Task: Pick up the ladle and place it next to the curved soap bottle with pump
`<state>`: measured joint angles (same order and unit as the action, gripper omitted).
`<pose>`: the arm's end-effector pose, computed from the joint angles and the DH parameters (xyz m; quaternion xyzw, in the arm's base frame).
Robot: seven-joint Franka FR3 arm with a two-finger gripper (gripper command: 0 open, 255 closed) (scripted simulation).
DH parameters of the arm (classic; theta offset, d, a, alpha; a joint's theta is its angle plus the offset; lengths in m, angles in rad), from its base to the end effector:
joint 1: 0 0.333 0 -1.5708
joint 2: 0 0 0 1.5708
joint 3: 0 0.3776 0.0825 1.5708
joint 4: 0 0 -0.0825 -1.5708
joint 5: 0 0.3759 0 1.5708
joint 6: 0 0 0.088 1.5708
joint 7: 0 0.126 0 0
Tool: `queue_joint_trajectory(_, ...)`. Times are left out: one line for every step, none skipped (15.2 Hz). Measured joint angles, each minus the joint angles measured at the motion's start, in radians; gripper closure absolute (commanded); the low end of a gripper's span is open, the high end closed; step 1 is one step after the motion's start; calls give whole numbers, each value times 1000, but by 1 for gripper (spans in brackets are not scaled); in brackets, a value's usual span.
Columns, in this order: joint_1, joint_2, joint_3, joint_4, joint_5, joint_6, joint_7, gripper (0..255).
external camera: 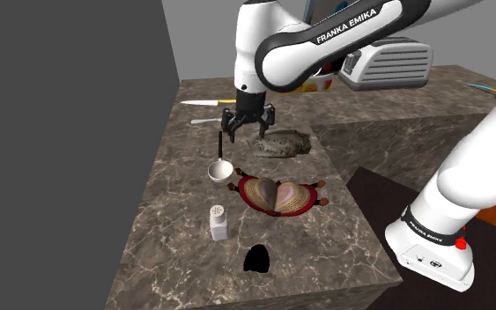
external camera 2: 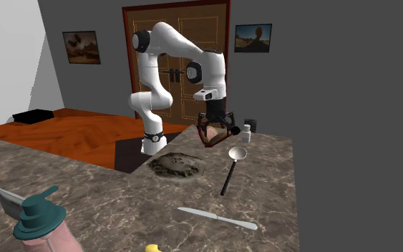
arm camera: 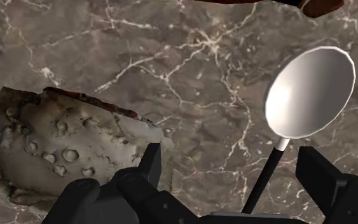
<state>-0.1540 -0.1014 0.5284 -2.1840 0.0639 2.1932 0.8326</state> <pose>0.4763 0.1976 0.4820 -0.9687 0.2436 -0.0395 0.0288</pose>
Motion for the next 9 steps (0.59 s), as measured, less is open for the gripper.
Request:
queue_joint_trajectory(-5,39,7,15,-30,23,46,0)
queue_joint_trajectory(-7,78,12,39,-63,38,92,0)
queue_joint_trajectory(-5,120,17,70,-99,47,144,0)
queue_joint_trajectory(-4,154,16,84,-129,64,188,0)
queue_joint_trajectory(3,200,15,122,-168,69,240,0)
queue_joint_trajectory(12,254,9,166,-211,74,291,0)
queue_joint_trajectory(21,286,1,182,-240,87,334,0)
queue_joint_trajectory(32,328,-10,224,-272,84,375,0)
queue_joint_trajectory(43,360,-20,252,-297,86,408,0)
